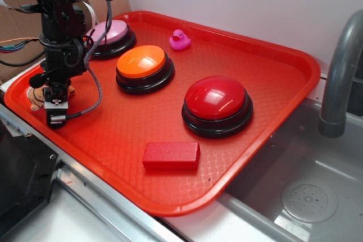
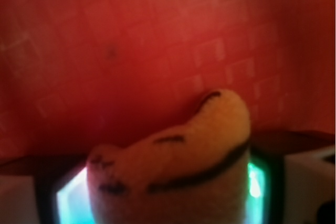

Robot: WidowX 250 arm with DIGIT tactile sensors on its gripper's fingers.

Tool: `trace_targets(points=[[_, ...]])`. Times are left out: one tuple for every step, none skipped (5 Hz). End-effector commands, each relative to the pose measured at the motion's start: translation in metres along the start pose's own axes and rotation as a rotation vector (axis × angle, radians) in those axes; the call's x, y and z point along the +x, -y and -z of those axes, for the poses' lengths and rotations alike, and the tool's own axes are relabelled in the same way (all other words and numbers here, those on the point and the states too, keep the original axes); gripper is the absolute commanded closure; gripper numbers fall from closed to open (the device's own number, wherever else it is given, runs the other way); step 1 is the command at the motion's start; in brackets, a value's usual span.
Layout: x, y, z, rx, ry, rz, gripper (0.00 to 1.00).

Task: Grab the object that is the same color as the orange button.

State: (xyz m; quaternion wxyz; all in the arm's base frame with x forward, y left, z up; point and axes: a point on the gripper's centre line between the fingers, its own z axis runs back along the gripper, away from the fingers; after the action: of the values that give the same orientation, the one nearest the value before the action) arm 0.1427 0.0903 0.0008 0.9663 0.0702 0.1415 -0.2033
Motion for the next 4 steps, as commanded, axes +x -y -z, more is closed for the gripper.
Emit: trace_targets(points=[[-0.010, 0.041, -0.062, -0.126, 0.154, -0.313, 1.00], [-0.025, 0.079, -0.115, -0.233, 0.258, -0.547, 1.00], [-0.040, 0.095, -0.166, -0.298, 0.337, -0.595, 1.00], [-0.062, 0.093, -0.211, -0.303, 0.380, -0.657, 1.00]])
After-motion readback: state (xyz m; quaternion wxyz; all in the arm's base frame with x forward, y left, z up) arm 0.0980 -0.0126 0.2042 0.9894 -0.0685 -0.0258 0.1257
